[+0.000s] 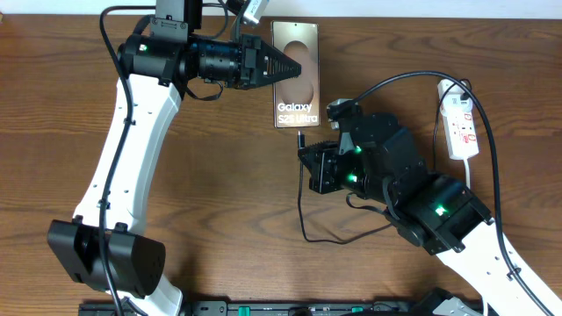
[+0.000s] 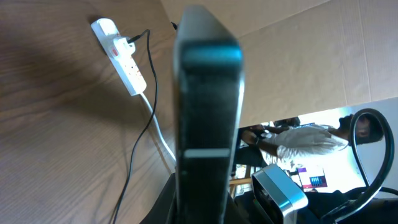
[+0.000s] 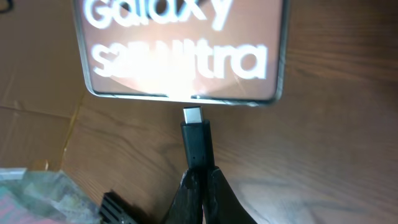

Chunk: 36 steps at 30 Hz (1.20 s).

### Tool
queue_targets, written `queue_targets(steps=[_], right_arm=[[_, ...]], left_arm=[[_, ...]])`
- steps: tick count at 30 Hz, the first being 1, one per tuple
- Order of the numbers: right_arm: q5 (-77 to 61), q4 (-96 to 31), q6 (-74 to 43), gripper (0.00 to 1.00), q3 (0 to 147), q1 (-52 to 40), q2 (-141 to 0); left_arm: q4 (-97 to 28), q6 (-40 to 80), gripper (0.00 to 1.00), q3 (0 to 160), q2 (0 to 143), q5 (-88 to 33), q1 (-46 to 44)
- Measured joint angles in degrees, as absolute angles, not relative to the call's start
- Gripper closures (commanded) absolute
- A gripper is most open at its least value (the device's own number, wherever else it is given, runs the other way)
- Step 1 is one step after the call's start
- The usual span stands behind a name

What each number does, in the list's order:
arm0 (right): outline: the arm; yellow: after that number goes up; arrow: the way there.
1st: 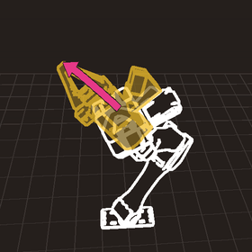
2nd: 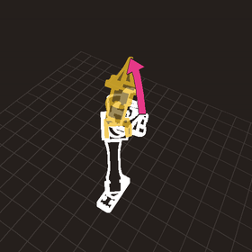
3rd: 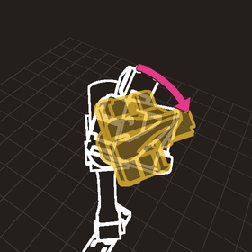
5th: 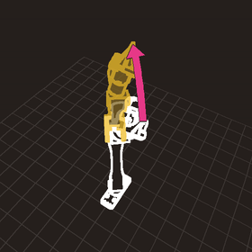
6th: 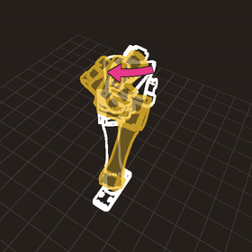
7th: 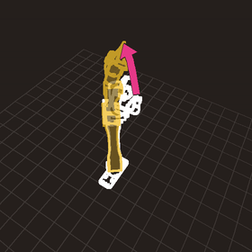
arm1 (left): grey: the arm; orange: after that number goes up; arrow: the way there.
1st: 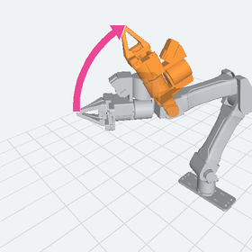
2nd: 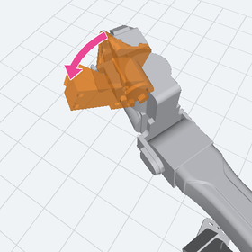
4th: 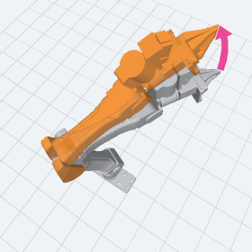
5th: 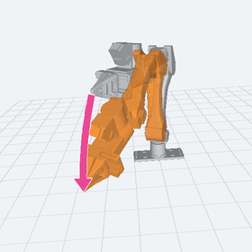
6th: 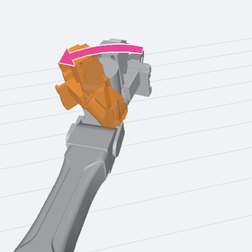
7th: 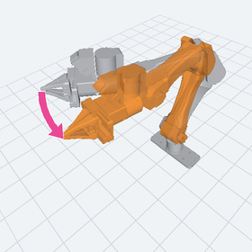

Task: Plug charger to phone and switch on socket
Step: 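Push the connector up into the phone's bottom port with the right gripper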

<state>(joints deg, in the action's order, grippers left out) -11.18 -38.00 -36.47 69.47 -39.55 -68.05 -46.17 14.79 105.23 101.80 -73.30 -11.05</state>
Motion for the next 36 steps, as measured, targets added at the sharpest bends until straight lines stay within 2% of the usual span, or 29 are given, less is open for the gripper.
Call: queue_targets(steps=[36], right_arm=[[-13.1, -37.1, -36.6, 0.99, 69.5, -39.3, -68.1]], left_arm=[[-46.1, 14.7, 0.93, 105.2, 101.8, -73.4, -11.0]])
